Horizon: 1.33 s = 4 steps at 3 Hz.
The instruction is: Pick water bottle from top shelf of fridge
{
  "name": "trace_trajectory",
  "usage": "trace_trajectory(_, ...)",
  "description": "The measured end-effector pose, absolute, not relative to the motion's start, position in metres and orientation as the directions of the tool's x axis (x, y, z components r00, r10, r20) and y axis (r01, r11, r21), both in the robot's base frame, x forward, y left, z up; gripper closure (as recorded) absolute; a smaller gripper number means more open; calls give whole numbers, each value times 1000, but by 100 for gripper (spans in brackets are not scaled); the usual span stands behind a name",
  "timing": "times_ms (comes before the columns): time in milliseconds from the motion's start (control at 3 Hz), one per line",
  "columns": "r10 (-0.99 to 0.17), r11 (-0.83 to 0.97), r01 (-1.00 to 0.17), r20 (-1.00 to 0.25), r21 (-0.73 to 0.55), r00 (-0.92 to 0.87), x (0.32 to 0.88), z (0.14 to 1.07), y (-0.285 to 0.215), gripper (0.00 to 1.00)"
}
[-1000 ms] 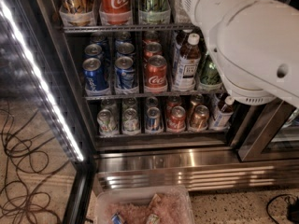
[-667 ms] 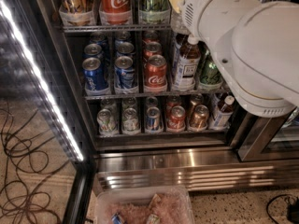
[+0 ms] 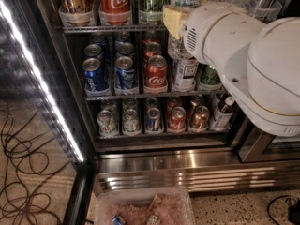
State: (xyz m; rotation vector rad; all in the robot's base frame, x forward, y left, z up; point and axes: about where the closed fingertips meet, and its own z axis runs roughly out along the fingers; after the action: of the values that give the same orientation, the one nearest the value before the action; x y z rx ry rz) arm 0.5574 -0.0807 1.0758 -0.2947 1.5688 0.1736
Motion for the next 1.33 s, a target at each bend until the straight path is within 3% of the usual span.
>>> trace_trajectory(1333, -37, 959, -285, -988, 8, -153, 542, 1012, -97, 100)
